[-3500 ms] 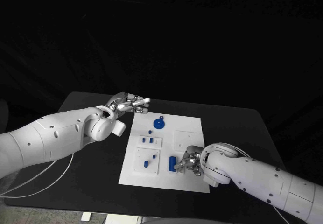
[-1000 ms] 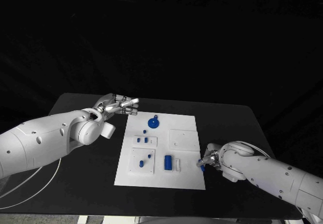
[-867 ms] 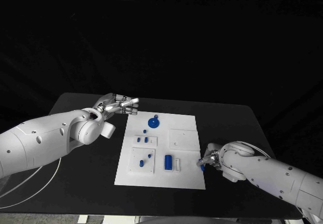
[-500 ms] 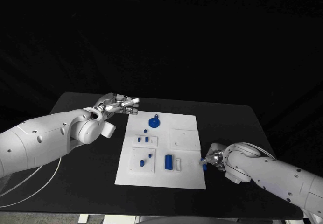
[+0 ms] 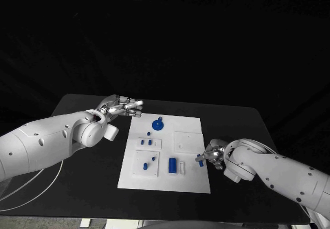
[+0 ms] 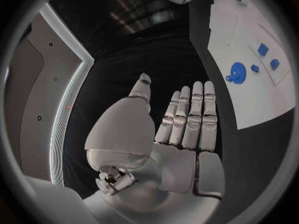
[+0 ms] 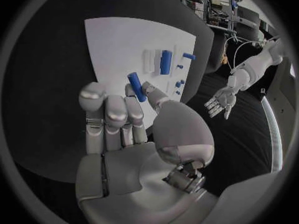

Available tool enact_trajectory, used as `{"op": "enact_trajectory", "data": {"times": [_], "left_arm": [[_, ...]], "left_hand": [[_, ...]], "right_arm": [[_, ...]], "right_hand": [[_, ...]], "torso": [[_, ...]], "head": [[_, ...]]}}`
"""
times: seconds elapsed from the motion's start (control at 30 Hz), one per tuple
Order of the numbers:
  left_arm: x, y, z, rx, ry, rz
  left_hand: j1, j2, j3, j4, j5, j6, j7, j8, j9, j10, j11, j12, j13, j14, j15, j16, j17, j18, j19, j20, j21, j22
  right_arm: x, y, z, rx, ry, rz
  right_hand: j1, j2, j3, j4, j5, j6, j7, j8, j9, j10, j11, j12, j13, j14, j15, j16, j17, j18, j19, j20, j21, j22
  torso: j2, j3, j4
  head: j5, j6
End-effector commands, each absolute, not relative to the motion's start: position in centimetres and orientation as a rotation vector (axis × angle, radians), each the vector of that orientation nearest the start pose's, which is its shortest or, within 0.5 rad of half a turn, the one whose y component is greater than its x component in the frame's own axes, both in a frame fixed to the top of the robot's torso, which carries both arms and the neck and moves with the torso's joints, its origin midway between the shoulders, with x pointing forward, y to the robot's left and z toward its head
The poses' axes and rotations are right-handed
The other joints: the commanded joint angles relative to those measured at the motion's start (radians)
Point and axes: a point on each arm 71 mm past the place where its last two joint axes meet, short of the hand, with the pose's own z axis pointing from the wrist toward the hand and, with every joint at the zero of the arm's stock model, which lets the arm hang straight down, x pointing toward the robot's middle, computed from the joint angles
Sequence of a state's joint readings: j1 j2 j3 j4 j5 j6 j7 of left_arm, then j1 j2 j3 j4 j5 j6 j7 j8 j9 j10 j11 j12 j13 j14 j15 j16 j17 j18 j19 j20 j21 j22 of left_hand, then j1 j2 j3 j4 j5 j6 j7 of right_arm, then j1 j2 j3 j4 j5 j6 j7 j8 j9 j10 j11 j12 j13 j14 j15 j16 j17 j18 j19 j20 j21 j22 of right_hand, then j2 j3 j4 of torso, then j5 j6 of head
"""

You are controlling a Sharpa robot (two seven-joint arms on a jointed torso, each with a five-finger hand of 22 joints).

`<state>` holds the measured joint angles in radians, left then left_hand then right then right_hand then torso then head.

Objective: Assemble the parts on the task board

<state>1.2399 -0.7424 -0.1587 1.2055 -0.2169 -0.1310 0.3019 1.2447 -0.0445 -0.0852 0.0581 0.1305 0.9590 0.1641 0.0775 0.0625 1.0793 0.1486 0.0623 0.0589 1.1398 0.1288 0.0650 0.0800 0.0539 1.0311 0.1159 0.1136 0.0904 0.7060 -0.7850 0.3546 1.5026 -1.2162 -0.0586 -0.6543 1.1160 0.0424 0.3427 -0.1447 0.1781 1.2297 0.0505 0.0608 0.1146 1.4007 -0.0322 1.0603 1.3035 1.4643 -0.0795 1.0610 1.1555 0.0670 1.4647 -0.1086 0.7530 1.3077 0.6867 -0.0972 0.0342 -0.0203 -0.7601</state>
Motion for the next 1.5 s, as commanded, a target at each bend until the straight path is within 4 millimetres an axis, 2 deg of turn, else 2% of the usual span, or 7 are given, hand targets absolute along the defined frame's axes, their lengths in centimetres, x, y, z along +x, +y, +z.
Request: {"op": "enact_trajectory", "data": {"times": [0.03, 0.17, 0.23, 0.47, 0.57, 1.0, 1.5], "left_arm": [[53.1, 24.3, -21.9, -0.894, 1.664, -1.335], [53.1, 24.2, -22.0, -0.895, 1.665, -1.337], [53.2, 24.1, -22.0, -0.894, 1.666, -1.340], [53.2, 23.9, -22.0, -0.892, 1.670, -1.345], [53.2, 23.8, -22.0, -0.892, 1.672, -1.348], [53.1, 23.7, -22.0, -0.892, 1.681, -1.355], [53.1, 23.8, -22.0, -0.894, 1.683, -1.352]], "left_hand": [[-0.006, 0.006, -0.003, 0.000, -0.005, -0.001, -0.001, 0.000, 0.000, 0.000, -0.002, -0.002, 0.001, 0.000, 0.001, -0.002, 0.001, 0.003, -0.008, -0.001, 0.004, 0.001], [-0.007, 0.006, -0.003, 0.001, -0.005, -0.002, -0.001, -0.001, 0.000, 0.000, -0.002, -0.001, 0.001, 0.000, 0.002, -0.002, 0.001, 0.003, -0.008, -0.001, 0.004, 0.001], [-0.007, 0.006, -0.003, 0.001, -0.005, -0.002, -0.001, -0.001, 0.000, 0.000, -0.002, -0.001, 0.001, 0.000, 0.002, -0.002, 0.001, 0.003, -0.008, -0.001, 0.004, 0.001], [-0.008, 0.006, -0.003, 0.005, -0.005, -0.002, -0.001, 0.000, 0.001, -0.001, -0.002, -0.001, 0.001, 0.000, 0.002, -0.002, 0.001, 0.003, -0.008, -0.001, 0.005, 0.001], [-0.008, 0.006, -0.003, 0.005, -0.005, -0.002, -0.001, 0.000, 0.001, -0.001, -0.002, -0.001, 0.001, 0.000, 0.002, -0.002, 0.001, 0.003, -0.008, -0.001, 0.005, 0.001], [-0.009, 0.010, -0.004, 0.004, -0.006, -0.003, -0.001, 0.000, 0.000, -0.001, -0.002, -0.002, 0.001, 0.000, 0.002, -0.002, 0.001, 0.003, -0.008, -0.001, 0.005, 0.001], [-0.010, 0.013, -0.007, 0.005, -0.006, -0.004, -0.001, 0.000, 0.001, -0.002, -0.001, -0.001, 0.001, 0.000, 0.002, -0.002, 0.001, 0.003, -0.008, -0.001, 0.005, 0.000]], "right_arm": [[42.6, -21.0, -31.8, 0.645, 2.335, 0.411], [42.6, -20.1, -32.1, 0.641, 2.357, 0.427], [42.5, -19.4, -32.5, 0.638, 2.371, 0.437], [42.5, -17.3, -33.4, 0.608, 2.388, 0.463], [42.6, -16.7, -33.9, 0.618, 2.393, 0.471], [43.2, -15.9, -35.0, 0.638, 2.385, 0.461], [42.9, -15.4, -35.5, 0.608, 2.407, 0.459]], "right_hand": [[0.006, -0.005, 0.133, -0.131, 0.003, 0.008, 0.001, 0.003, -0.001, -0.001, -0.004, -0.005, -0.002, -0.001, -0.007, -0.006, -0.002, 0.004, 0.054, 0.001, -0.006, 0.053], [0.005, -0.004, 0.130, -0.130, 0.004, 0.008, 0.001, 0.003, -0.001, -0.002, -0.004, -0.006, -0.002, -0.002, -0.007, -0.007, -0.002, 0.004, 0.054, 0.001, -0.008, 0.053], [0.007, -0.001, 0.118, -0.128, -0.010, 0.011, -0.001, 0.003, 0.000, -0.003, -0.005, -0.008, -0.003, -0.002, -0.008, -0.009, -0.003, 0.004, 0.054, 0.000, -0.013, 0.052], [0.007, 0.005, 0.073, -0.121, 0.007, 0.018, -0.007, 0.004, 0.004, -0.004, -0.011, -0.011, -0.003, -0.002, -0.012, -0.014, -0.004, 0.001, 0.055, -0.004, -0.019, 0.053], [0.006, 0.007, 0.061, -0.118, 0.006, 0.021, -0.009, 0.004, 0.005, -0.003, -0.012, -0.010, -0.002, -0.002, -0.013, -0.016, -0.004, 0.000, 0.055, -0.005, -0.022, 0.052], [0.001, 0.012, 0.038, -0.102, -0.004, 0.025, -0.014, 0.004, 0.005, -0.003, -0.016, -0.014, -0.002, -0.002, -0.016, -0.021, -0.006, -0.002, 0.055, -0.008, -0.026, 0.050], [-0.007, 0.013, 0.023, -0.086, 0.000, 0.032, -0.019, 0.004, 0.003, 0.001, -0.019, -0.013, -0.002, -0.001, -0.017, -0.020, -0.005, -0.005, 0.055, -0.010, -0.028, 0.048]], "torso": [[0.000, -0.0014, 0.0008], [0.000, -0.0019, -0.0002], [0.001, -0.0009, -0.0005], [0.002, 0.0009, 0.0004], [0.001, 0.0005, -0.0004], [0.001, 0.0003, -0.0009], [0.001, -0.0002, -0.0002]], "head": [[0.000, -0.002], [0.002, -0.003], [0.002, -0.004], [0.004, -0.006], [0.004, -0.007], [0.006, -0.007], [0.007, -0.012]]}}
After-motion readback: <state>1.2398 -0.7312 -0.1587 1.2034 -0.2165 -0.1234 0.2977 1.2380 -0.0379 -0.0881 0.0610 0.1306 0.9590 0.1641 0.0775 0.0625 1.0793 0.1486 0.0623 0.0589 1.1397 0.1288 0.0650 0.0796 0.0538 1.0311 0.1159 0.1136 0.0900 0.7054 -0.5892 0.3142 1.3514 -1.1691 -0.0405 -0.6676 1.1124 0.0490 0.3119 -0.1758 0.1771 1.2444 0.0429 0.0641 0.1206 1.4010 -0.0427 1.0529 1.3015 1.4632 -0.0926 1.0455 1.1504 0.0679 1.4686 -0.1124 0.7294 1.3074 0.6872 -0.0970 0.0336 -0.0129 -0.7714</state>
